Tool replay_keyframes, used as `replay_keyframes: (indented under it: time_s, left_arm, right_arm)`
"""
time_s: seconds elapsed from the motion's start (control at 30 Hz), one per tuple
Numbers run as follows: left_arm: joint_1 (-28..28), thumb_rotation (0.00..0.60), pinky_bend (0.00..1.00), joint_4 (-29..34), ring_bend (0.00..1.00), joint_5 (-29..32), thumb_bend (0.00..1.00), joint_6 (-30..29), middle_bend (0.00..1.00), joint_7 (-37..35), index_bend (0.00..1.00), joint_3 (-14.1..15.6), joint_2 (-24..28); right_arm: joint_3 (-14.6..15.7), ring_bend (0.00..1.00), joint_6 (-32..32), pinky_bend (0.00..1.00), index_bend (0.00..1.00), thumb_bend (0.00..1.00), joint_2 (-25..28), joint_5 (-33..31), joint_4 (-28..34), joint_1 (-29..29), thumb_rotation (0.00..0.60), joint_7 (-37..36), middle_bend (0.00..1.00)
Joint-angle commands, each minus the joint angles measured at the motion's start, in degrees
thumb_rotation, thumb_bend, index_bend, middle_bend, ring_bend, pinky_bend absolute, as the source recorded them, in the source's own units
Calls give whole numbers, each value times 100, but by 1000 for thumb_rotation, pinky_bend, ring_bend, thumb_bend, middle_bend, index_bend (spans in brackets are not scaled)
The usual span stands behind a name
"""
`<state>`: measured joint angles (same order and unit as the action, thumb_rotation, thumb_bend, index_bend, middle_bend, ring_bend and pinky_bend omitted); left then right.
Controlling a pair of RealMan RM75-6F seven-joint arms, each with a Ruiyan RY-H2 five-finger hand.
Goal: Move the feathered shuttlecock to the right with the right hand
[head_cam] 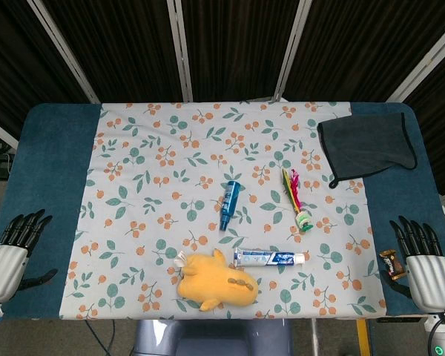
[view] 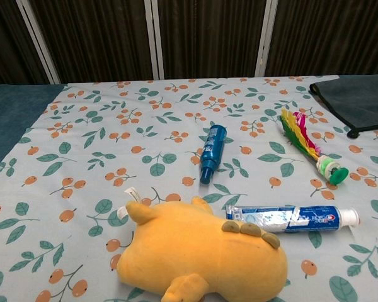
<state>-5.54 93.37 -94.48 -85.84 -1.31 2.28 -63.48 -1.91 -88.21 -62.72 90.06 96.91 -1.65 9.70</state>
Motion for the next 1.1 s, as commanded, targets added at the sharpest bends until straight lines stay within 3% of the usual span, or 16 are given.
replay_keyframes:
  time_s: [0.03,0.63,0.87,1.1]
  left_arm:
    - [0,596,0,0,0,1,174,0,0,-6,0,0,1]
    - [-5,597,0,-12,0,3,173,2,0,-67,0,5,10]
    - [-14,595,0,-1,0,18,173,29,0,-78,0,8,14]
    - [-13,598,0,33,0,70,174,62,0,-124,0,9,39]
  right_arm:
    - [1,0,2,0,0,127,-1,-1,0,0,600,1,0]
    - [-126,0,94,0,20,126,-8,-78,192,-115,600,-73,0]
    - [-485,0,498,0,191,128,-101,-410,481,-515,600,127,11]
    - [-1143,0,1572,0,277,127,-458,-1752,826,-1329,600,635,109]
